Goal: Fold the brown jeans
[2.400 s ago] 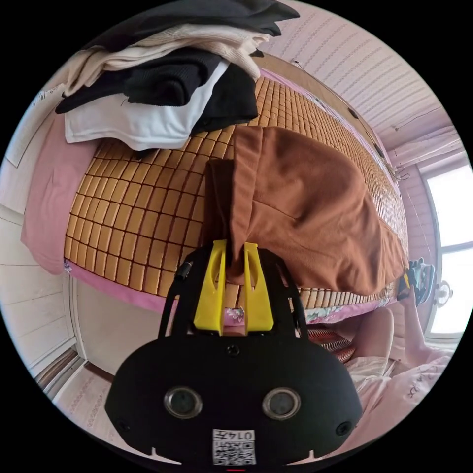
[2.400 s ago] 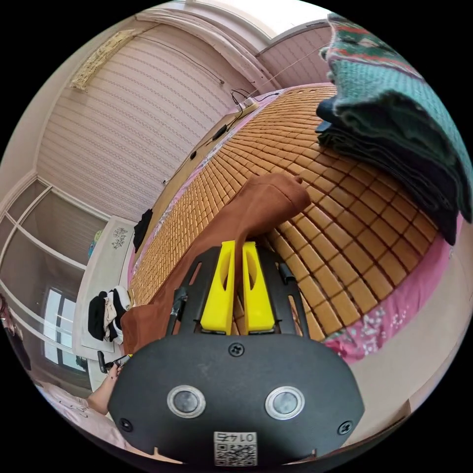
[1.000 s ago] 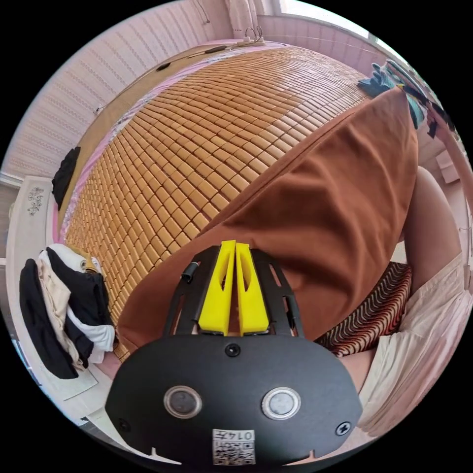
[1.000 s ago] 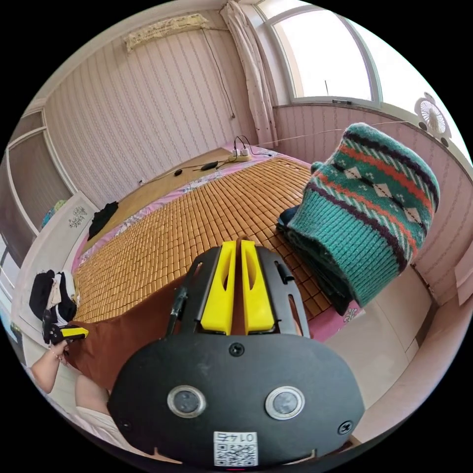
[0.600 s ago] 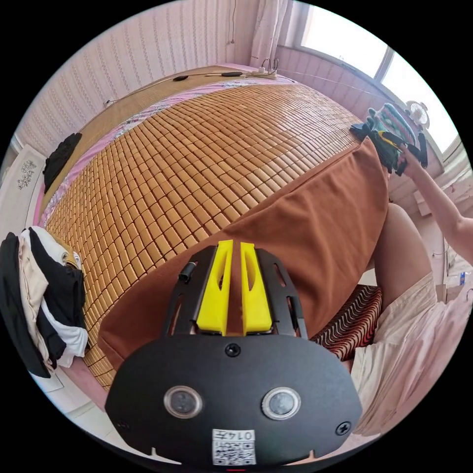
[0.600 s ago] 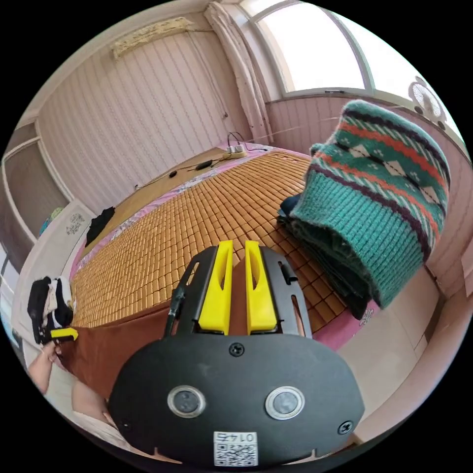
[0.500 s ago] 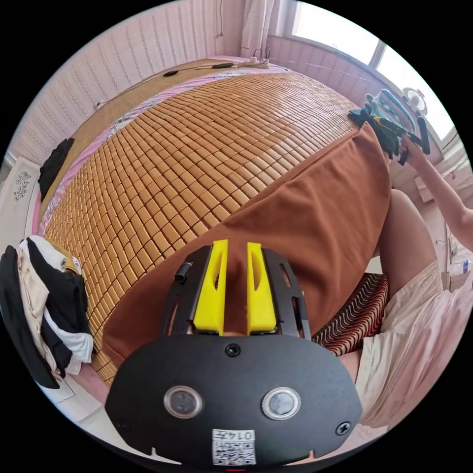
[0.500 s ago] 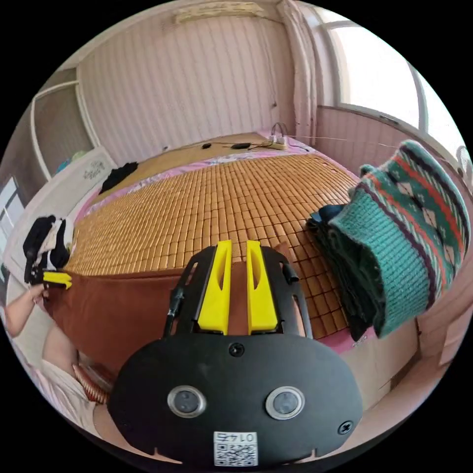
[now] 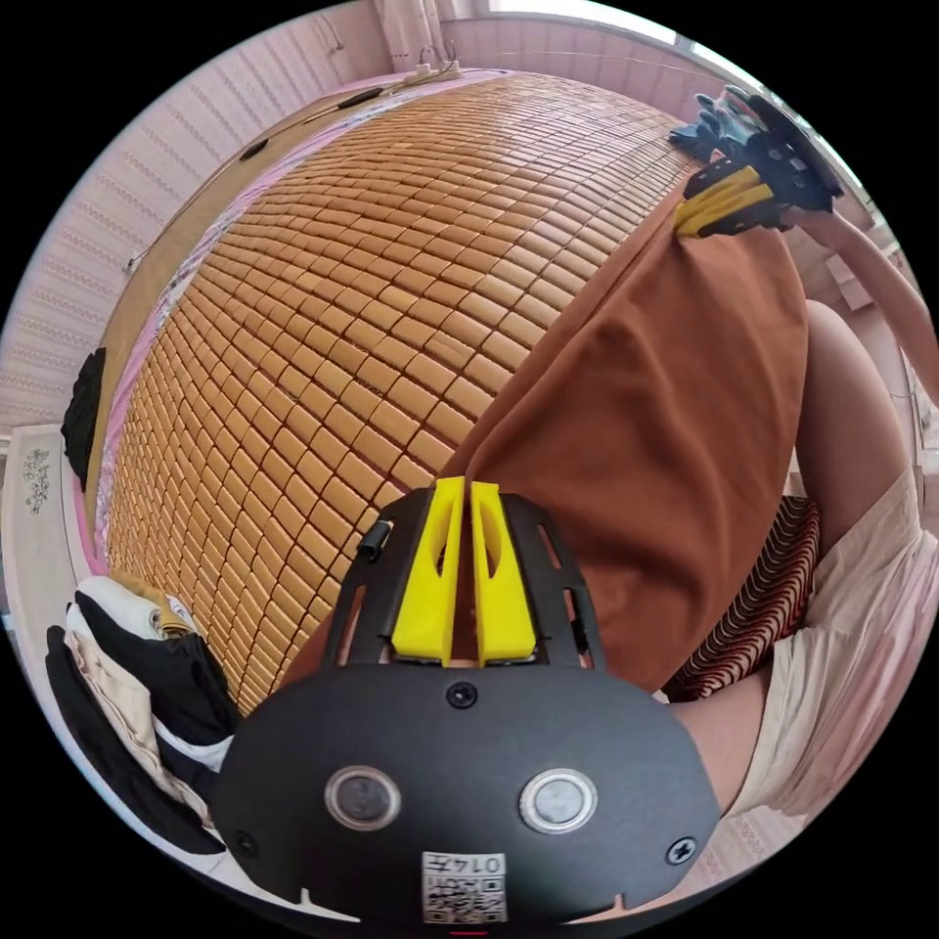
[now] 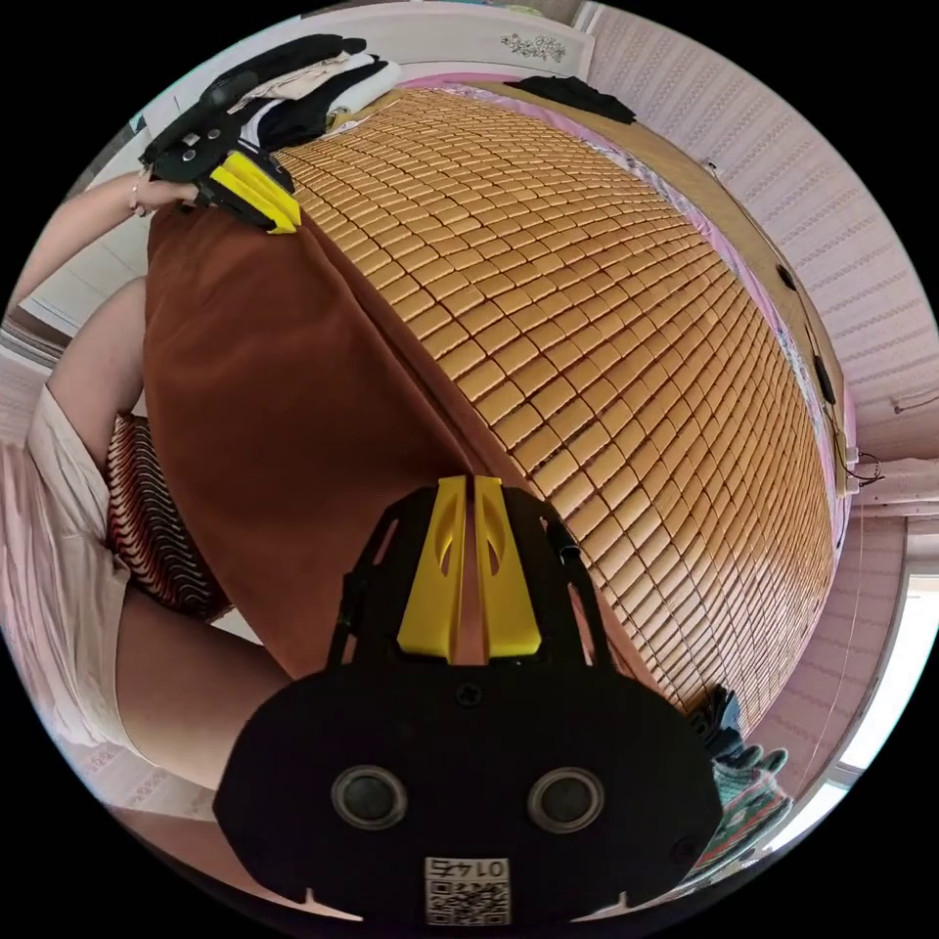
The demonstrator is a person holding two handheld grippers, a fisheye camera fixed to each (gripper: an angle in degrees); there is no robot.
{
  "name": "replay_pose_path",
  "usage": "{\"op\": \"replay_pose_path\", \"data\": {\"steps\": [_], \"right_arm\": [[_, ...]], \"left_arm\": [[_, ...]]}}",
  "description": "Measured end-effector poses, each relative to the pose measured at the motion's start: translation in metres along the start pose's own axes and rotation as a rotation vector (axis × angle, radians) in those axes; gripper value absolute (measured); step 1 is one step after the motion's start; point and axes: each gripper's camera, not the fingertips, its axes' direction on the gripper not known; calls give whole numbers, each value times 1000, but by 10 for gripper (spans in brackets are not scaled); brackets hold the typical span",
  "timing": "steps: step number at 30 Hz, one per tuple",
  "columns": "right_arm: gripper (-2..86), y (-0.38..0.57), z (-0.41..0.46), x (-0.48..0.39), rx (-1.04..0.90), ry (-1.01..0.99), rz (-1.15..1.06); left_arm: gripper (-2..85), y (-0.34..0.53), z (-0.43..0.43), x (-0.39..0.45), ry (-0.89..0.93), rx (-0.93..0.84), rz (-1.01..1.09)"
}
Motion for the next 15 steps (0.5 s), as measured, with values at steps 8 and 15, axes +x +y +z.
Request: {"op": "replay_pose_path", "data": {"steps": [8, 15], "right_arm": [[-3, -9, -21, 12, 59, 30, 73], [15, 43, 0, 35, 134, 36, 483]], "left_arm": [[-10, 30, -32, -27, 5, 144, -182], [-9, 27, 2, -29, -44, 45, -208]]}}
